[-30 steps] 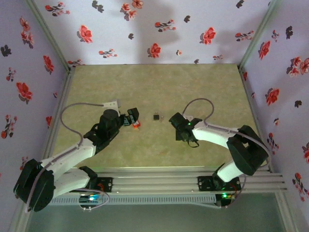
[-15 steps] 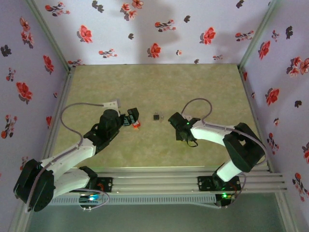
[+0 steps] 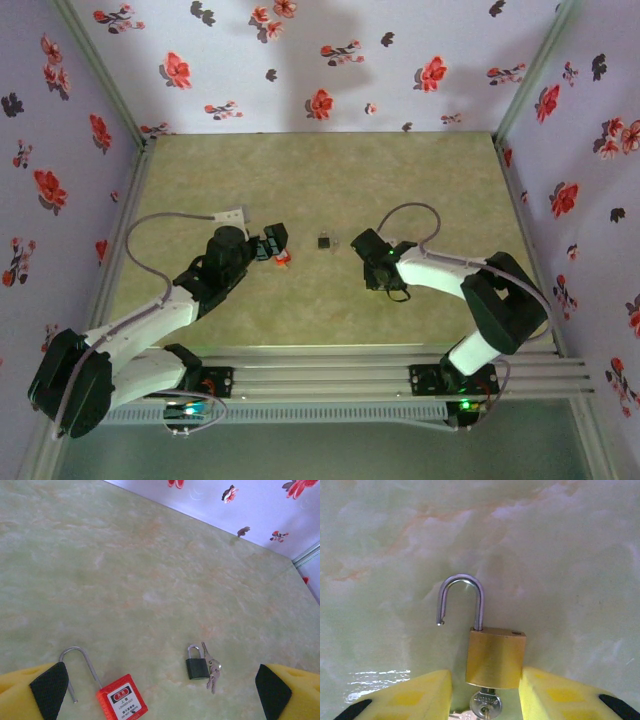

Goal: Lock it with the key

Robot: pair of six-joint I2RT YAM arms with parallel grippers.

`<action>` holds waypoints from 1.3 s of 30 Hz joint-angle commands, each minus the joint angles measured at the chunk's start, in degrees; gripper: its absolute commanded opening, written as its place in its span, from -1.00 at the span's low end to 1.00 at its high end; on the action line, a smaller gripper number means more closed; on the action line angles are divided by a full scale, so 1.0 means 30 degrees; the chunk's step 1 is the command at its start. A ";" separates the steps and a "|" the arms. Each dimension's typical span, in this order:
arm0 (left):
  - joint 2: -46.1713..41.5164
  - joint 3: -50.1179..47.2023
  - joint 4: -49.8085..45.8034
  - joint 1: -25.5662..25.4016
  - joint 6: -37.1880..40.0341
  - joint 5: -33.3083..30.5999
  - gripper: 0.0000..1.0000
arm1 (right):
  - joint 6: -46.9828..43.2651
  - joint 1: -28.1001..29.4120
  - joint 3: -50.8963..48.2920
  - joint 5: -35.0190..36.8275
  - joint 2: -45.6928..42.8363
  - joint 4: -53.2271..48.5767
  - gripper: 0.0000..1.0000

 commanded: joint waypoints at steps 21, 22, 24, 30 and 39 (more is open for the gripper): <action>-0.0222 0.0222 -0.0047 -0.0184 -0.0102 0.0167 0.99 | 0.0622 -0.1246 0.1019 0.1989 0.1755 -0.0393 -0.27; -0.0210 0.0202 -0.0041 -0.0177 -0.0113 0.0178 0.99 | 0.0692 -0.1345 0.1157 0.1985 0.1853 -0.0424 -0.27; -0.0189 0.0221 -0.0045 -0.0186 -0.0109 0.0207 1.00 | 0.0849 -0.1462 0.1346 0.1989 0.2041 -0.0484 -0.28; -0.0195 0.0252 -0.0040 -0.0186 -0.0128 0.0273 0.99 | 0.1194 -0.1733 0.1636 0.1295 0.2366 -0.0352 -0.30; -0.0166 0.0245 -0.0015 -0.0212 -0.0135 0.0364 0.99 | 0.0996 -0.2124 0.1994 0.0918 0.2618 0.0044 -0.33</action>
